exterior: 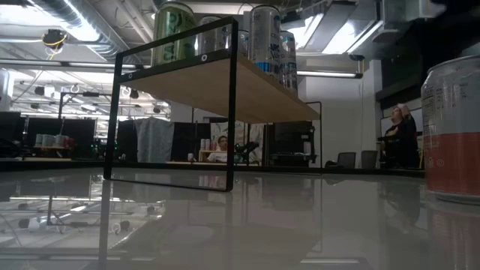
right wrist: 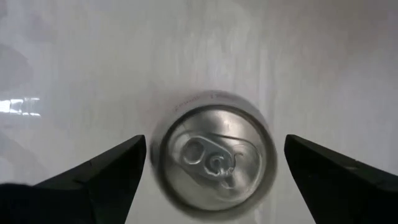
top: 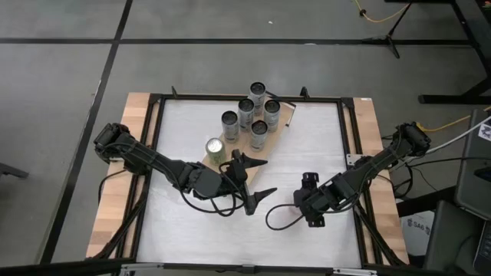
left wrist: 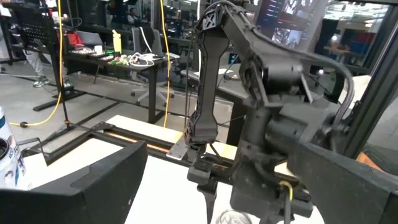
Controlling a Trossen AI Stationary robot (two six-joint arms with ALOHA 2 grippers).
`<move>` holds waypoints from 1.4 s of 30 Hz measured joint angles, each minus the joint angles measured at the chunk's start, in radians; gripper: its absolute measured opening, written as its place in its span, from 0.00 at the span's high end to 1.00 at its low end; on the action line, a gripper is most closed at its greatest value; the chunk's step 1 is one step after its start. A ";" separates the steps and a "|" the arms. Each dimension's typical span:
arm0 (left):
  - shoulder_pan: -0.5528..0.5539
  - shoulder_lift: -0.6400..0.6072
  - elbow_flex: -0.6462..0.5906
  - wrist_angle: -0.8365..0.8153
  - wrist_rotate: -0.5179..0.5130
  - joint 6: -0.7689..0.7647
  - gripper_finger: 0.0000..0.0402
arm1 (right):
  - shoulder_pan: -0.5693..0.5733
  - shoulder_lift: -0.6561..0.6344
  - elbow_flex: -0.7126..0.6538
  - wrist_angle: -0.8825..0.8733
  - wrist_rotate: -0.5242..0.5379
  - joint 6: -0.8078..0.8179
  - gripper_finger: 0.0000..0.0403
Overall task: Place canned beverage on shelf
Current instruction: Put the pink soda can on the shelf, aligned with the black soda can
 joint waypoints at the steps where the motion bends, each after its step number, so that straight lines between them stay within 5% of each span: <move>1: 0.000 0.000 0.000 0.000 0.000 0.000 0.00 | 0.000 0.000 -0.016 0.012 -0.001 0.000 0.08; 24: 0.000 0.000 0.000 0.000 0.000 0.000 0.00 | 0.000 0.001 -0.102 0.098 0.026 -0.028 0.08; 35: 0.000 0.000 0.000 0.000 -0.001 0.000 0.00 | 0.000 0.001 -0.102 0.138 0.014 -0.110 0.31; 42: -0.011 -0.046 0.000 -0.064 -0.008 0.000 0.00 | -0.039 0.002 -0.074 0.150 -0.124 -0.197 0.31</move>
